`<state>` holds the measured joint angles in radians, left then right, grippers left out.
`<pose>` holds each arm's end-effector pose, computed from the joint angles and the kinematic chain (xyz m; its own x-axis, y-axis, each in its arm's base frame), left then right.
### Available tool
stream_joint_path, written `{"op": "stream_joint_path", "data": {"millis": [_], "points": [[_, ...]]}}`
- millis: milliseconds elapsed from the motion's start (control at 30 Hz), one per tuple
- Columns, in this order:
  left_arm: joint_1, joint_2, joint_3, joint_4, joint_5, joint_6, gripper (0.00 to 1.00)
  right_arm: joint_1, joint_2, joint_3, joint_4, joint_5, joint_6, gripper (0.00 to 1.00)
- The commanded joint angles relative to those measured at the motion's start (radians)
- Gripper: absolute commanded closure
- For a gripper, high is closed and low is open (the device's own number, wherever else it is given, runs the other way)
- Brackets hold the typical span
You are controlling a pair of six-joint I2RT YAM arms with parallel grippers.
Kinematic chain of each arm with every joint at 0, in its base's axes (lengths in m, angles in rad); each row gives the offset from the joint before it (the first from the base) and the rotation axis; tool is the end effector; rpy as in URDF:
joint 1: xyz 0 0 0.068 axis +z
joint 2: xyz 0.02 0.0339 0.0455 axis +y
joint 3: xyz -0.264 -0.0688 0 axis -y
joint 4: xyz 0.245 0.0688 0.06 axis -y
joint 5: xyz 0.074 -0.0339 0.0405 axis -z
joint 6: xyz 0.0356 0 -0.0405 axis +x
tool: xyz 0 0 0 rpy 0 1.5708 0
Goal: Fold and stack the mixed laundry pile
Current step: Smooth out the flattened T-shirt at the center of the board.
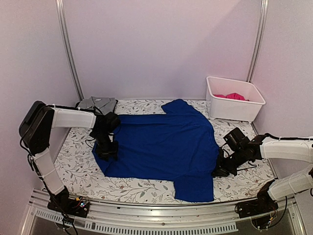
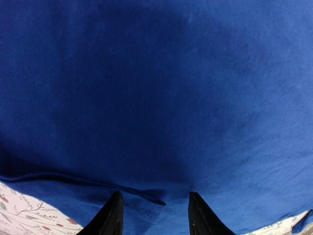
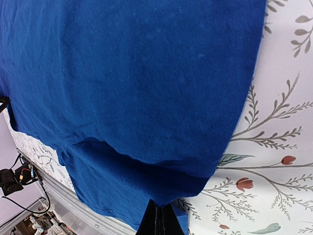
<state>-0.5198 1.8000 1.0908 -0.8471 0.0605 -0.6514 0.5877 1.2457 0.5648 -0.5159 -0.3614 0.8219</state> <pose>0.2650 -0.1541 0.1471 -0.9912 -0.1300 0.0251 -0.1313 0.9897 -0.0569 0.1620 0.1230 0.1562 -0.9860 0.1663 -0.0077 0.1411 0.8593 0.4917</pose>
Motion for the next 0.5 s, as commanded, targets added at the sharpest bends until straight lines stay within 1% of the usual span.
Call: {"op": "stream_joint_path", "data": {"millis": [0, 100, 200, 267, 433, 467], "points": [[-0.016, 0.017, -0.015, -0.02, -0.037, -0.001, 0.57, -0.006, 0.007, 0.016, 0.001, -0.003, -0.009, 1.0], [-0.015, 0.007, -0.016, -0.025, -0.056, -0.007, 0.65, -0.006, 0.009, 0.014, -0.001, -0.004, -0.013, 1.0], [-0.013, -0.018, -0.02, -0.04, -0.058, -0.012, 0.74, -0.008, 0.004, 0.007, -0.001, -0.004, -0.013, 1.0], [-0.013, -0.04, -0.028, -0.047, -0.089, -0.019, 0.81, -0.009, 0.002, 0.003, -0.001, -0.005, -0.013, 1.0], [-0.002, -0.11, -0.06, -0.062, -0.106, -0.056, 1.0, -0.012, -0.005, -0.002, -0.001, -0.007, -0.015, 1.0], [0.0, -0.128, -0.07, -0.064, -0.106, -0.067, 1.0, -0.013, -0.007, -0.003, 0.0, -0.007, -0.015, 1.0]]}}
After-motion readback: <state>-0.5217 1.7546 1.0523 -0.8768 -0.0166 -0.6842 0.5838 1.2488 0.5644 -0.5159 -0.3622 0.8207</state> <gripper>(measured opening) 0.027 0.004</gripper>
